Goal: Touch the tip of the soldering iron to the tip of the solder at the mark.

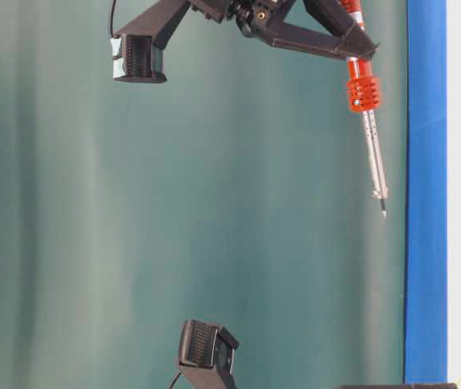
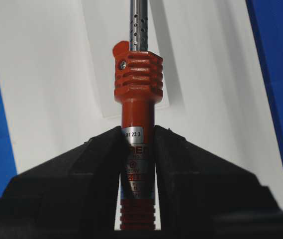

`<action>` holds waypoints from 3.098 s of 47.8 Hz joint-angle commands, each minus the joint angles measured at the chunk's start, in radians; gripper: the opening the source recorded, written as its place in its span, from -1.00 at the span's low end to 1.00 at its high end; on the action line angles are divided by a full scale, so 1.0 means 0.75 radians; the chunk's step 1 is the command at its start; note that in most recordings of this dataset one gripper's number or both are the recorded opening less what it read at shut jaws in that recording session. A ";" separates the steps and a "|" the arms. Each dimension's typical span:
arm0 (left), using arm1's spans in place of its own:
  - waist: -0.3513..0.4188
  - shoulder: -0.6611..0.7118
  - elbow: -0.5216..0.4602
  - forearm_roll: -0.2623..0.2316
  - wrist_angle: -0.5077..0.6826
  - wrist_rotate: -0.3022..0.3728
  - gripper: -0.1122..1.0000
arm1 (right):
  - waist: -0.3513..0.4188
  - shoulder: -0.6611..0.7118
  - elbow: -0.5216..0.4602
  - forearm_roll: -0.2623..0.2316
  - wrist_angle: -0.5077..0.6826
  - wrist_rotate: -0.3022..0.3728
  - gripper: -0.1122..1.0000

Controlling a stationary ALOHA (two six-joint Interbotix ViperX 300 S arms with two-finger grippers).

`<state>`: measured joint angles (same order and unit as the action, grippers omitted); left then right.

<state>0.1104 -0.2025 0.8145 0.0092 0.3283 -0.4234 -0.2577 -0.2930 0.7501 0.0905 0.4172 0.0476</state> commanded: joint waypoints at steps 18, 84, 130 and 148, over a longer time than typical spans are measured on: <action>-0.002 -0.012 -0.014 0.000 -0.010 -0.002 -0.77 | 0.059 0.139 -0.166 -0.006 -0.004 -0.006 -0.68; -0.004 -0.012 -0.012 0.000 -0.012 0.000 -0.77 | 0.092 0.452 -0.350 -0.061 0.049 -0.006 -0.68; -0.002 -0.012 -0.012 0.000 -0.012 0.000 -0.77 | 0.090 0.454 -0.350 -0.061 0.049 -0.006 -0.68; -0.004 -0.012 -0.012 0.000 -0.012 -0.002 -0.77 | 0.092 0.452 -0.352 -0.061 0.049 -0.006 -0.68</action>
<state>0.1104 -0.2025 0.8145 0.0092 0.3252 -0.4249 -0.1902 0.0614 0.5062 0.0460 0.4571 0.0430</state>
